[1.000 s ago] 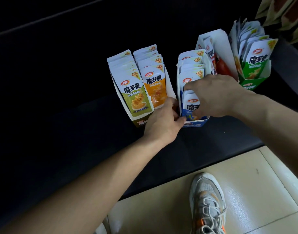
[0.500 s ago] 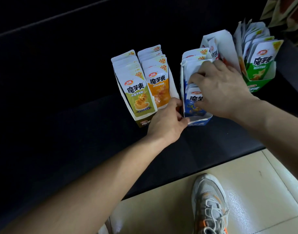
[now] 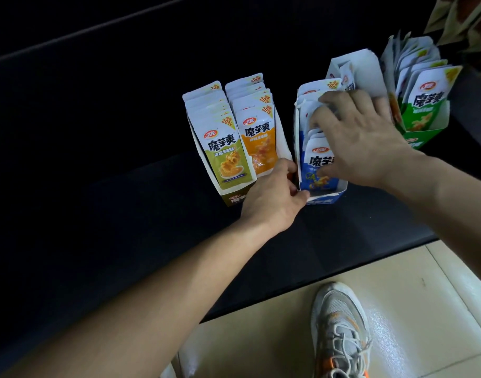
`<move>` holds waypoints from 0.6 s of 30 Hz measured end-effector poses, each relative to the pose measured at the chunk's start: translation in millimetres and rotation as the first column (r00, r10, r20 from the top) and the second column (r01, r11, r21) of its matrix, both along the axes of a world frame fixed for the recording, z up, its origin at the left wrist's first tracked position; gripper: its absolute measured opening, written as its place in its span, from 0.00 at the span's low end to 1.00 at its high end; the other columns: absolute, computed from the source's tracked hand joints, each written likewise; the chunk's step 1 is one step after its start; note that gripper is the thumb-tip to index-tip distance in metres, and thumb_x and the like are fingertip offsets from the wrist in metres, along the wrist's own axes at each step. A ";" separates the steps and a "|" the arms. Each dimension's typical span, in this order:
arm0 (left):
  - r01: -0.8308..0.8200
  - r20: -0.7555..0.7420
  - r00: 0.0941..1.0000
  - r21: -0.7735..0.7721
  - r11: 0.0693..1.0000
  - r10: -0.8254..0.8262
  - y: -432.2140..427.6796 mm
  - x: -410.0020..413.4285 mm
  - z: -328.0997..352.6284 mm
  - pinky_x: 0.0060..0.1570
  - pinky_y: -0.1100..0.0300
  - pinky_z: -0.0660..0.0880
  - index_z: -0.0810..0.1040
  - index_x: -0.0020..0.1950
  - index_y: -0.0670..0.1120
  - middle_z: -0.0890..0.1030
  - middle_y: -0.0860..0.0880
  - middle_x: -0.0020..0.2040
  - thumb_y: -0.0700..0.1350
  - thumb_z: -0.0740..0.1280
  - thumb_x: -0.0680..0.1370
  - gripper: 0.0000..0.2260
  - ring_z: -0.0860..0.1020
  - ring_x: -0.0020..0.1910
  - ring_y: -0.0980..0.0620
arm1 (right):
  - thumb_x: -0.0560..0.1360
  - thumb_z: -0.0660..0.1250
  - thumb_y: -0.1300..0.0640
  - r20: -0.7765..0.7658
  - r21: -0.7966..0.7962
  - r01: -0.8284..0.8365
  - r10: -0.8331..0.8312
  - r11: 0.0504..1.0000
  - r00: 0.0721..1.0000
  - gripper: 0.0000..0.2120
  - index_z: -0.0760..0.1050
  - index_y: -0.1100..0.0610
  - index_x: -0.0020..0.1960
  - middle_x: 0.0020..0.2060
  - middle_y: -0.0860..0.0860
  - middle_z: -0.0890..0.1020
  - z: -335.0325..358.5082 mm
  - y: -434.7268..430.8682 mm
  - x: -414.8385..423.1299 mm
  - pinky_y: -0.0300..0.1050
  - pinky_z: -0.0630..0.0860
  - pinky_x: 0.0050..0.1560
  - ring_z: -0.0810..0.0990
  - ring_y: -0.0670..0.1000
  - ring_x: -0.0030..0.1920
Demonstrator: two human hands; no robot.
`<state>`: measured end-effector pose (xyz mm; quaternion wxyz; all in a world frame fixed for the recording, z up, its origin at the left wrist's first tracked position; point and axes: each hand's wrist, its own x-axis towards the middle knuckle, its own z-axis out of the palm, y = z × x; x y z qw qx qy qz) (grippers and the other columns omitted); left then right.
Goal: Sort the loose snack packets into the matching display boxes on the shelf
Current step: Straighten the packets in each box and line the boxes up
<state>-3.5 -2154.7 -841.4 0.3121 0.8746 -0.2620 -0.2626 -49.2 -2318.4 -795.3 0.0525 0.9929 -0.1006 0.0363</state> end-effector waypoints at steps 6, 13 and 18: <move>0.001 0.000 1.000 -0.005 1.000 -0.001 0.8 0.5 1.0 0.45 0.48 0.82 0.68 0.66 0.54 0.81 0.55 0.48 0.51 0.72 0.78 0.20 0.82 0.41 0.51 | 0.51 0.84 0.42 0.004 0.009 0.052 -0.052 0.999 0.999 0.58 0.59 0.57 0.73 0.60 0.61 0.72 0.7 -1.8 0.8 0.59 0.65 0.56 0.71 0.62 0.58; -0.002 0.019 1.000 0.007 1.000 0.002 1.2 0.7 3.1 0.45 0.53 0.79 0.68 0.66 0.54 0.81 0.56 0.49 0.52 0.72 0.78 0.20 0.80 0.46 0.53 | 0.54 0.80 0.34 -0.169 -0.021 0.016 -0.020 1.000 0.985 0.45 0.71 0.53 0.64 0.55 0.54 0.80 7.6 -0.5 -1.1 0.55 0.67 0.59 0.75 0.59 0.56; 0.004 0.016 1.000 0.005 1.000 -0.004 0.7 0.5 4.3 0.46 0.52 0.80 0.68 0.66 0.53 0.81 0.55 0.50 0.52 0.72 0.78 0.20 0.80 0.47 0.52 | 0.59 0.79 0.35 -0.226 0.030 0.008 -0.001 1.000 0.974 0.41 0.69 0.50 0.65 0.52 0.53 0.84 14.0 -0.5 -2.8 0.51 0.70 0.57 0.81 0.58 0.52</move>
